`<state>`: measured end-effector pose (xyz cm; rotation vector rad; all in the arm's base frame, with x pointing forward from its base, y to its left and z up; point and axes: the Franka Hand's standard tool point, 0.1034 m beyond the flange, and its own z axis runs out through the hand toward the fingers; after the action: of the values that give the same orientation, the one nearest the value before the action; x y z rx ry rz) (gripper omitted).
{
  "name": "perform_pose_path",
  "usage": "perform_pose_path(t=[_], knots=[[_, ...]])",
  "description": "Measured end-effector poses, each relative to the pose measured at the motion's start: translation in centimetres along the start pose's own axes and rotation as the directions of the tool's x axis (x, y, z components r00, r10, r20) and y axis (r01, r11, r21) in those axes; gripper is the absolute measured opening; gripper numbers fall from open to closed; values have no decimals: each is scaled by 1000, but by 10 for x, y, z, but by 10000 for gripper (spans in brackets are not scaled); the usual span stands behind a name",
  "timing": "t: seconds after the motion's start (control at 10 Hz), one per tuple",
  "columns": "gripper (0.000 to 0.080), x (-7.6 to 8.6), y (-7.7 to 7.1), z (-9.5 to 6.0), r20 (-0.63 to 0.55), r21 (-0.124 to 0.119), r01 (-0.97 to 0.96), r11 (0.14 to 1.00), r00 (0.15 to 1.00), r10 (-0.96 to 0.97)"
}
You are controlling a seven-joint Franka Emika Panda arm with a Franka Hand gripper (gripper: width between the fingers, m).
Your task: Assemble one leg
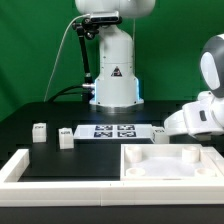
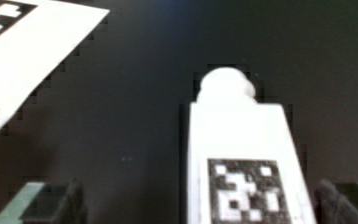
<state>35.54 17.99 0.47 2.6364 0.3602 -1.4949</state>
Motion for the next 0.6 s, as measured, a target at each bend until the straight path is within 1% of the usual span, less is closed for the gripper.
perform_pose_path(t=[0.1,0.3,0.4,0.5,0.6], knots=[[649,1,-2,0,-6,-1,4,1000,1000,-4],[373,1,-1,0,-6,-1,2,1000,1000,-2],[373,1,-1,0,-6,-1,2,1000,1000,-2],[291,1,-1,0,-6,-1,2,1000,1000,-2],[291,1,-1,0,-6,-1,2,1000,1000,-2]])
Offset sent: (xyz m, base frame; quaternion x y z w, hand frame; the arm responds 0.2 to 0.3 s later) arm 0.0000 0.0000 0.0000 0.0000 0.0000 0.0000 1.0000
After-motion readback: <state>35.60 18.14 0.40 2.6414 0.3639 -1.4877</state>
